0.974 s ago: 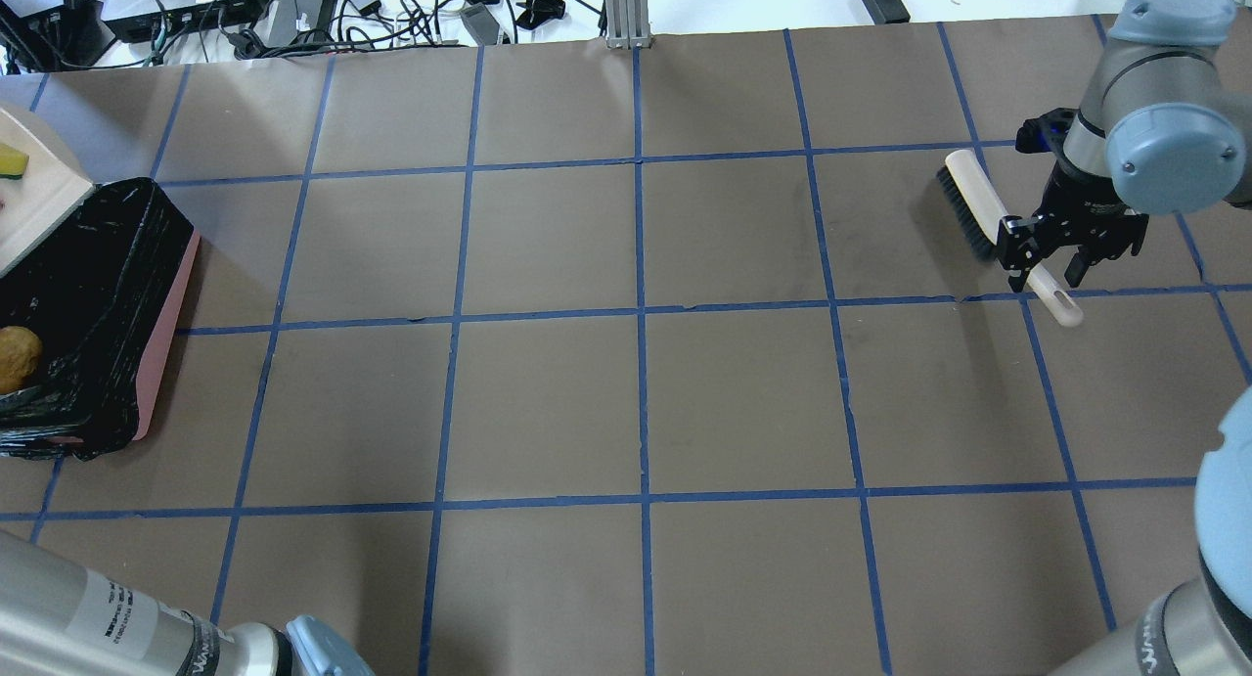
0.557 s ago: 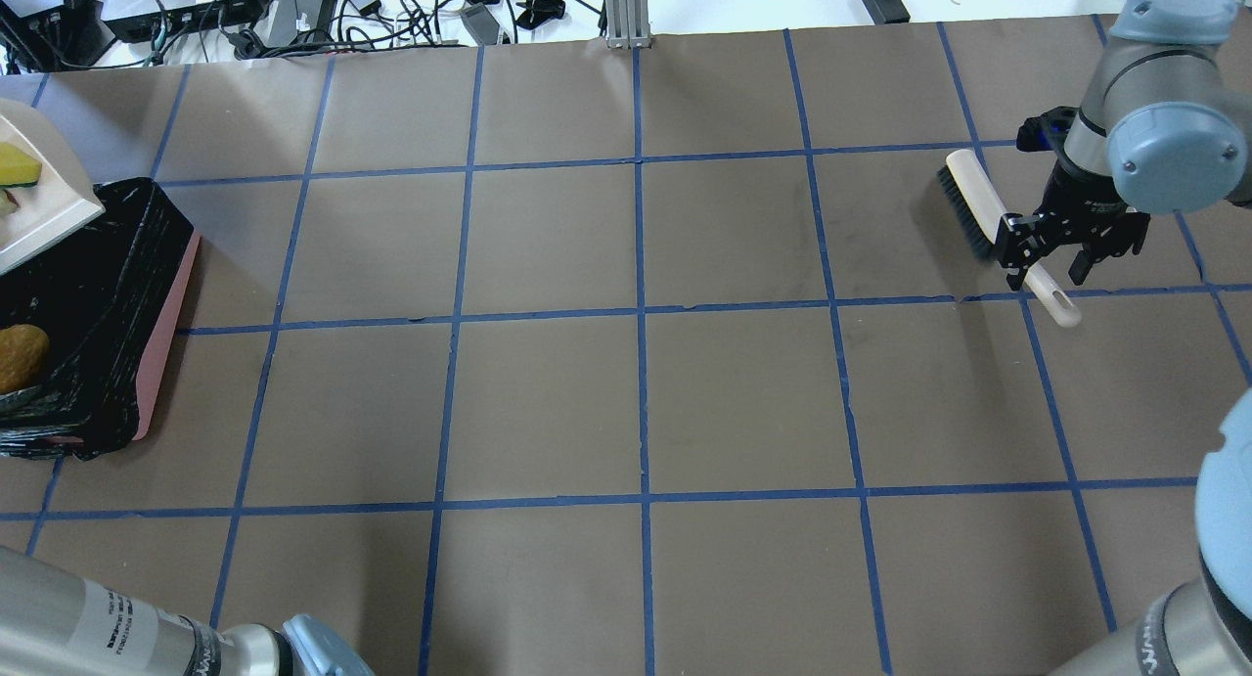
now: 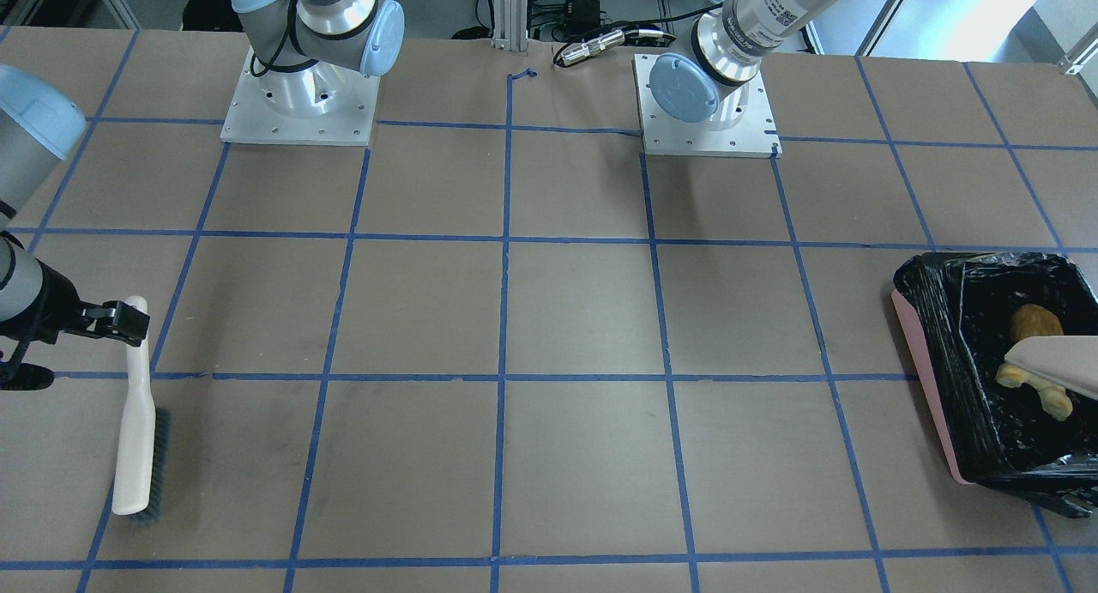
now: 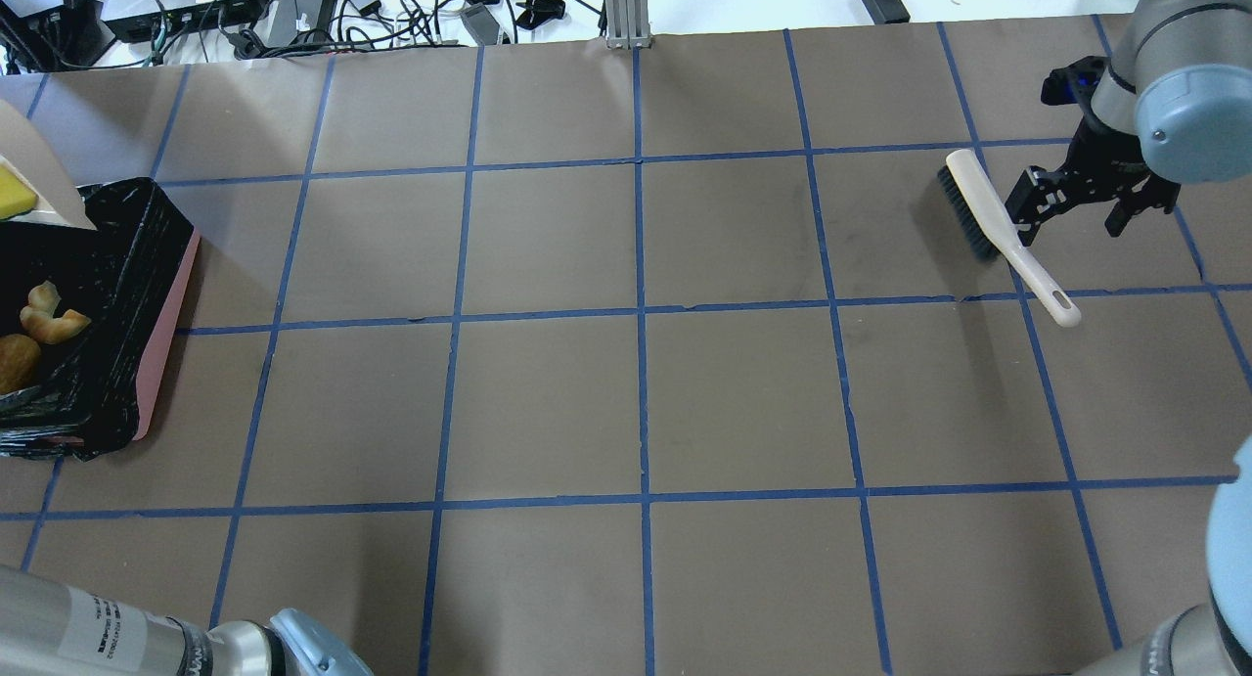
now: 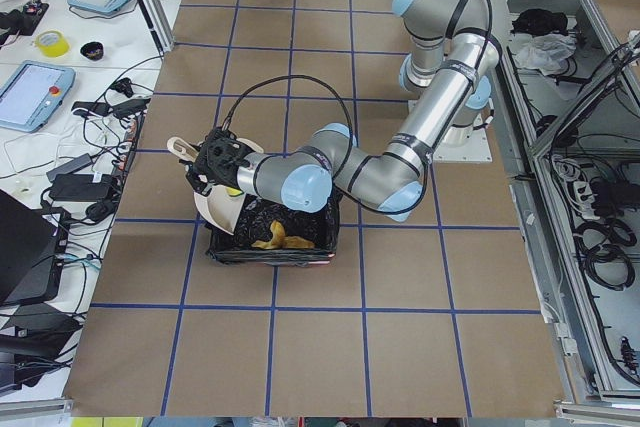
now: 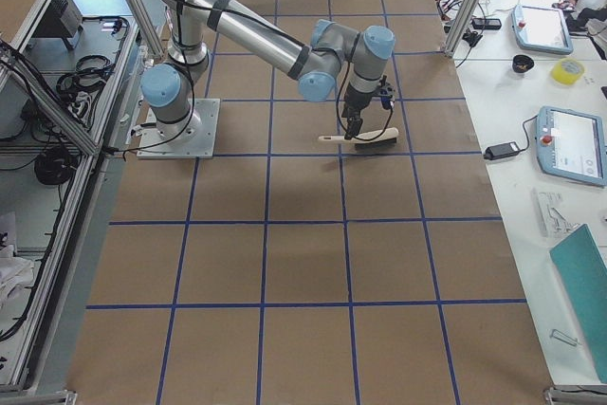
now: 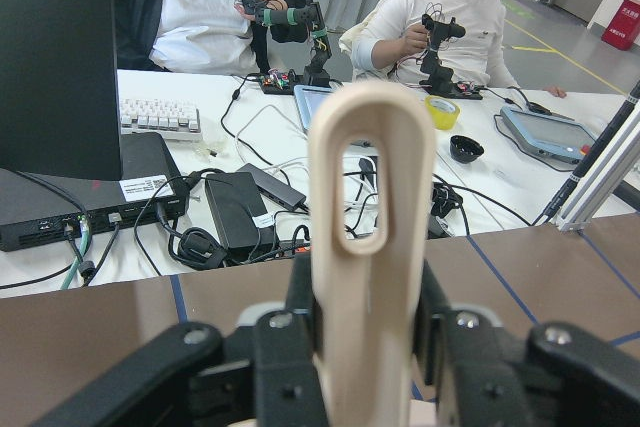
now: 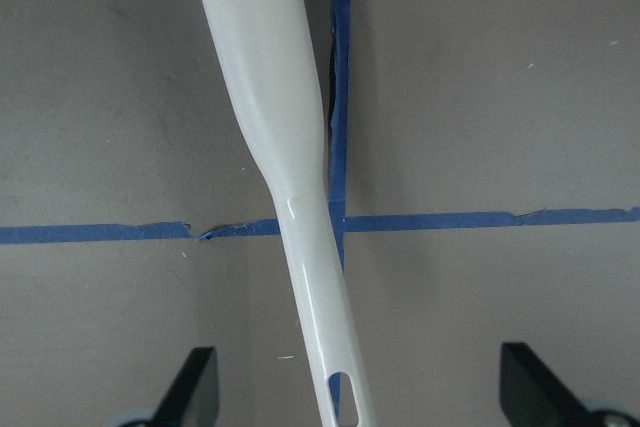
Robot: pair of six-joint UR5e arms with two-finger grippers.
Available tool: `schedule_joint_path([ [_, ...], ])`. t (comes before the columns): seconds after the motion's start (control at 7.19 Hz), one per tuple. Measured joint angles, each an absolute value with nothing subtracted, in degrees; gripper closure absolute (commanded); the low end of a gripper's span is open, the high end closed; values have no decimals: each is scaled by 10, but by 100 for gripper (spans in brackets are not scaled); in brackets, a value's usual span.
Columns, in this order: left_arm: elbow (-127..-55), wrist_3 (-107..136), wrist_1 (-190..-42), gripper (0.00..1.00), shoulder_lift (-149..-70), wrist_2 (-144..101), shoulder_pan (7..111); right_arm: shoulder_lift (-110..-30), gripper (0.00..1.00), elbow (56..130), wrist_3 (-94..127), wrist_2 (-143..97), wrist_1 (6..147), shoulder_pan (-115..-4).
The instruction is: Sweep and dump trash into bin
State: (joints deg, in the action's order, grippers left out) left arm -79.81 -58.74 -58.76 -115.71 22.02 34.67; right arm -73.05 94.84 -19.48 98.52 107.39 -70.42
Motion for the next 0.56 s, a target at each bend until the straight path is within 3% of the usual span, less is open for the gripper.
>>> schedule_joint_path([
  [0.56,-840,-603,-552,100,-1133,214,347,-770,0,826,-156,962,935,-732],
])
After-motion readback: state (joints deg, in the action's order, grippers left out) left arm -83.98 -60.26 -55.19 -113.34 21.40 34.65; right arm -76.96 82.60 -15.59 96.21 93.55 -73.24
